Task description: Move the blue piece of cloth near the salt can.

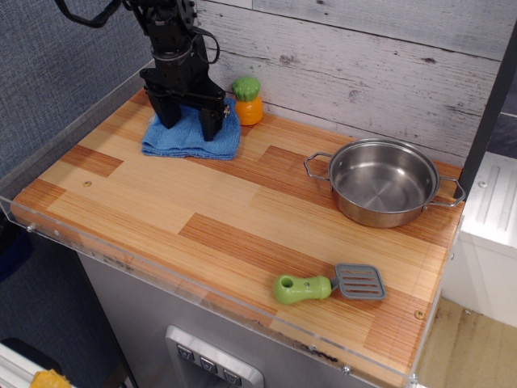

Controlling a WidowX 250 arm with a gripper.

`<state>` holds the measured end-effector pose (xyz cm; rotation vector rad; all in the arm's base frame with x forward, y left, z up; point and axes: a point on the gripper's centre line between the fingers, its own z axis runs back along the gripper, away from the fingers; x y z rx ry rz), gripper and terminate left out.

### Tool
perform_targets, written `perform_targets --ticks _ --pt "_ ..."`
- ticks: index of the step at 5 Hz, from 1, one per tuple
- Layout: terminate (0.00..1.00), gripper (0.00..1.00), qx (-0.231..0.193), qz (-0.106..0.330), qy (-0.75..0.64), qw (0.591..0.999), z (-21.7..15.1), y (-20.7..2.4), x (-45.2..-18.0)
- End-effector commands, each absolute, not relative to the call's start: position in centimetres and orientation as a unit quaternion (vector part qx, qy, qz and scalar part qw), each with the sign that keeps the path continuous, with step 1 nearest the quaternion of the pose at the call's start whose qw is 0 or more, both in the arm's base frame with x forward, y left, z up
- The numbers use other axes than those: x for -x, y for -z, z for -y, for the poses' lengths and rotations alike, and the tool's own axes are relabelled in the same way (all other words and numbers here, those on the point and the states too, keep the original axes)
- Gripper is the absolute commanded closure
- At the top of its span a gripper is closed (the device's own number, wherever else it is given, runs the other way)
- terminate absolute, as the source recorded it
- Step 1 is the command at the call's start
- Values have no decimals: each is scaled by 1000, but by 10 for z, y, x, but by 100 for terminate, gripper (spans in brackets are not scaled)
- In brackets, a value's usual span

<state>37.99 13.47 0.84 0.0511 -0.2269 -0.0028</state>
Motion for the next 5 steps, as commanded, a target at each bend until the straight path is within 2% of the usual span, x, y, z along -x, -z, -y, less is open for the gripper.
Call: perform_targets --ticks 1,5 --pt "0 0 -22 113 4 993 -117 -30 -373" --pt "0 0 0 164 -6 986 -95 -129 -376"
